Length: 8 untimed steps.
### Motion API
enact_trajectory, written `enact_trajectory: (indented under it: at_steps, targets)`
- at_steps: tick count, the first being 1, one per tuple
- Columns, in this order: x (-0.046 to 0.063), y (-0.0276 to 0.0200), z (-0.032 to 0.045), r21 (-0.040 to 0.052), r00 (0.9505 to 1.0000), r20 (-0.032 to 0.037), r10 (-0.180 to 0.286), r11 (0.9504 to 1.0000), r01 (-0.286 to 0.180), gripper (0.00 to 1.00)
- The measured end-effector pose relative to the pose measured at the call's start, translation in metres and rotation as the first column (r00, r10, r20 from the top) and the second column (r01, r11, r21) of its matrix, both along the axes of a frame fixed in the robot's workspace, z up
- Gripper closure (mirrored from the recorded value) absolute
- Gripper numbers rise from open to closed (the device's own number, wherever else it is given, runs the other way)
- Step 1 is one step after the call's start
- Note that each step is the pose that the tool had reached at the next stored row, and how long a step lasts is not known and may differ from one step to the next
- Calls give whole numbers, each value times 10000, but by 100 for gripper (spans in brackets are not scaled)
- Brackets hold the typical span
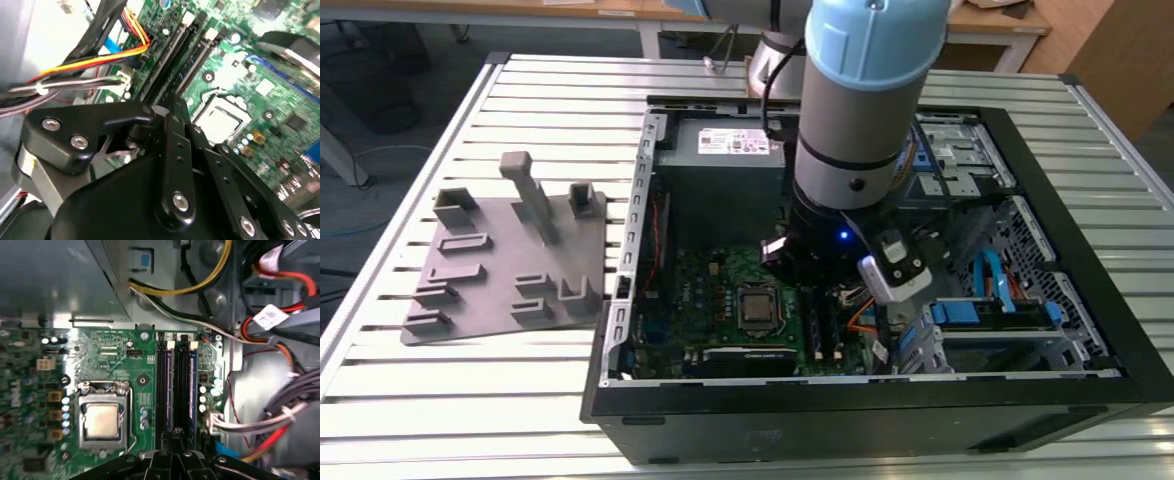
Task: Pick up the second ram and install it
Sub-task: 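Press down the second ram until it locks into place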
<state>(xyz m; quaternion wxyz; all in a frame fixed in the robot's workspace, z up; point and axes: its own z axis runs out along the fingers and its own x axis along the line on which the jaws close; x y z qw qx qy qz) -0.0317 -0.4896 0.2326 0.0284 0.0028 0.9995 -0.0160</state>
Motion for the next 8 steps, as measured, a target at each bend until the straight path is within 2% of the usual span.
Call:
enact_trajectory:
  at_steps: [6,8]
  targets:
    - [0,0,270,7,10000,0,0,10000,0,89]
    - [0,-1,307,21,10000,0,1,10000,-1,89]
